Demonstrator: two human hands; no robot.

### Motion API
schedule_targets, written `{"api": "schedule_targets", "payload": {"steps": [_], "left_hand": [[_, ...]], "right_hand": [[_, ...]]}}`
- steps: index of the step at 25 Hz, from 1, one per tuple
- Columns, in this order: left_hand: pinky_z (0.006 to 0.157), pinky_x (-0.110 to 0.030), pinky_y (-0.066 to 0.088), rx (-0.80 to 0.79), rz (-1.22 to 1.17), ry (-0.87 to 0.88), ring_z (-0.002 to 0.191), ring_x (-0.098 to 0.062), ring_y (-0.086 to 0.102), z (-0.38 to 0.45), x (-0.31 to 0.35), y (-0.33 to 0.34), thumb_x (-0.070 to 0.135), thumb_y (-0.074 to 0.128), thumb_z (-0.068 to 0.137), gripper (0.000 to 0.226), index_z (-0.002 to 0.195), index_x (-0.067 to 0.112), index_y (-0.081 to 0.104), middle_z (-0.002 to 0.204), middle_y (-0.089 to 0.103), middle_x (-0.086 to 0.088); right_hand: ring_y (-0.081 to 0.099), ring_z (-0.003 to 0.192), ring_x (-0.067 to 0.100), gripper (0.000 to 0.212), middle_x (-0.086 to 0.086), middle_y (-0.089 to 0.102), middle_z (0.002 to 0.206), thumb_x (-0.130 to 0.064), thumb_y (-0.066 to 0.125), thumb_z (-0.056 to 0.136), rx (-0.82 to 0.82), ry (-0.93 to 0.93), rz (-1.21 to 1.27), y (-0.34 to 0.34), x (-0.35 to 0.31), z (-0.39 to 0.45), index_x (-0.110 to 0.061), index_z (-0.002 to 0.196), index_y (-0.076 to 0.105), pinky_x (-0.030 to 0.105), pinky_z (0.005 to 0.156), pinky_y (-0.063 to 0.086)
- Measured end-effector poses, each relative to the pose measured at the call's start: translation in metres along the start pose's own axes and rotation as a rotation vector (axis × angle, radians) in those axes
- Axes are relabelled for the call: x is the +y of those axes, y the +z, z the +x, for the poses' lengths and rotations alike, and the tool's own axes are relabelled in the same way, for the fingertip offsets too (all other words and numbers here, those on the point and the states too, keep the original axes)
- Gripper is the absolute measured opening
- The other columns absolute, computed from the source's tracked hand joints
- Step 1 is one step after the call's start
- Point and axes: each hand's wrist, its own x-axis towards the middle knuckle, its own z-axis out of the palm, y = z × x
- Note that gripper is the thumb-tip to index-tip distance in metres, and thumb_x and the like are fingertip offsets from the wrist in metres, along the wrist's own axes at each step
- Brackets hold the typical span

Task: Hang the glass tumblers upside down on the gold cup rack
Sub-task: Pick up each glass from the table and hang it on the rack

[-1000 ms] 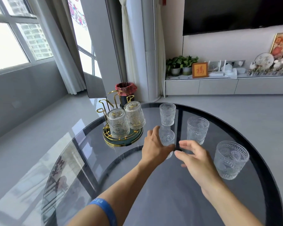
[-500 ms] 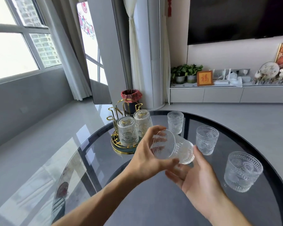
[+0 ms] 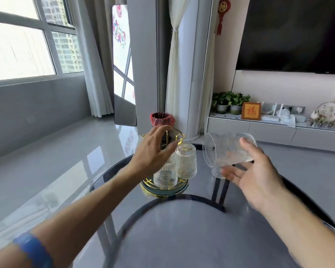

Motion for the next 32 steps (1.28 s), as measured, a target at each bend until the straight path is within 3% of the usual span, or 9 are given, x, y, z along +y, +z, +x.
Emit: {"api": "schedule_targets", "payload": {"steps": [3,7,14,17,21,24,27,30,32], "left_hand": [[0.115,-0.040,0.027,-0.186,0.395,0.074,0.142,-0.023,0.033,0.035,-0.044,0.008,0.048,0.040,0.099,0.059,0.148,0.015,0.035,0.156,0.036,-0.007],[0.111,-0.033,0.030,-0.188,0.362,0.207,0.138,-0.018,0.040,0.048,-0.073,0.019,0.056,0.034,0.097,0.062,0.144,0.017,0.044,0.150,0.045,-0.005],[0.101,-0.020,0.035,-0.149,0.104,0.201,0.126,-0.003,0.050,0.055,-0.090,0.009,0.048,0.038,0.099,0.047,0.134,0.025,0.058,0.141,0.055,0.006],[0.104,-0.023,0.036,-0.130,0.053,0.204,0.128,-0.004,0.049,0.053,-0.090,0.011,0.045,0.040,0.099,0.045,0.134,0.024,0.058,0.141,0.056,0.004],[0.107,-0.025,0.038,-0.084,0.025,0.197,0.129,-0.006,0.049,0.049,-0.092,0.017,0.050,0.039,0.097,0.049,0.133,0.023,0.059,0.139,0.057,0.002],[0.108,-0.028,0.039,-0.088,0.022,0.197,0.130,-0.006,0.048,0.047,-0.092,0.017,0.051,0.038,0.097,0.051,0.133,0.022,0.058,0.140,0.057,0.002],[0.108,-0.030,0.040,-0.094,0.028,0.188,0.130,-0.007,0.049,0.048,-0.091,0.016,0.051,0.038,0.097,0.051,0.133,0.022,0.059,0.140,0.057,0.002],[0.110,-0.032,0.039,-0.098,0.014,0.149,0.133,-0.007,0.046,0.046,-0.088,0.020,0.051,0.038,0.098,0.051,0.134,0.021,0.058,0.142,0.055,0.003],[0.112,-0.036,0.037,-0.106,-0.009,0.108,0.136,-0.006,0.042,0.045,-0.085,0.021,0.051,0.036,0.099,0.050,0.135,0.023,0.057,0.144,0.052,0.004]], "right_hand": [[0.070,0.089,0.030,0.041,-0.004,0.064,0.117,-0.033,0.073,0.082,-0.038,-0.269,-0.299,0.030,-0.023,0.044,-0.037,0.120,0.057,0.036,0.064,0.060],[0.063,0.092,0.012,0.038,-0.020,0.050,0.120,-0.029,0.073,0.084,-0.133,-0.504,-0.667,0.062,-0.024,0.104,-0.041,0.116,0.057,0.032,0.061,0.061],[0.053,0.117,0.018,0.049,-0.006,0.040,0.143,-0.020,0.074,0.083,-0.322,-0.389,-0.884,0.074,0.004,0.184,-0.037,0.126,0.057,0.042,0.079,0.059],[0.056,0.106,0.009,0.055,-0.009,0.042,0.144,-0.022,0.077,0.080,-0.396,-0.369,-0.912,0.068,0.017,0.194,-0.037,0.129,0.058,0.039,0.079,0.060],[0.064,0.096,0.031,0.056,-0.002,0.046,0.148,-0.019,0.078,0.080,-0.555,-0.377,-1.118,0.072,0.030,0.201,-0.040,0.128,0.057,0.030,0.088,0.050],[0.061,0.108,0.041,0.059,0.000,0.061,0.131,-0.017,0.077,0.080,-0.601,-0.327,-1.220,0.070,0.040,0.203,-0.032,0.133,0.056,0.044,0.093,0.051],[0.052,0.054,-0.001,0.062,0.000,0.063,0.081,-0.024,0.079,0.078,-0.593,-0.231,-1.280,0.067,0.050,0.203,-0.026,0.135,0.056,0.017,0.060,0.043],[0.041,0.063,0.021,0.059,0.036,0.062,0.114,-0.025,0.082,0.073,-0.542,-0.204,-1.234,0.066,0.052,0.207,-0.028,0.128,0.061,0.029,0.069,0.042],[0.059,0.078,0.029,0.055,0.033,0.055,0.129,-0.024,0.082,0.074,-0.529,-0.203,-1.227,0.065,0.051,0.206,-0.031,0.125,0.064,0.047,0.086,0.052]]}}
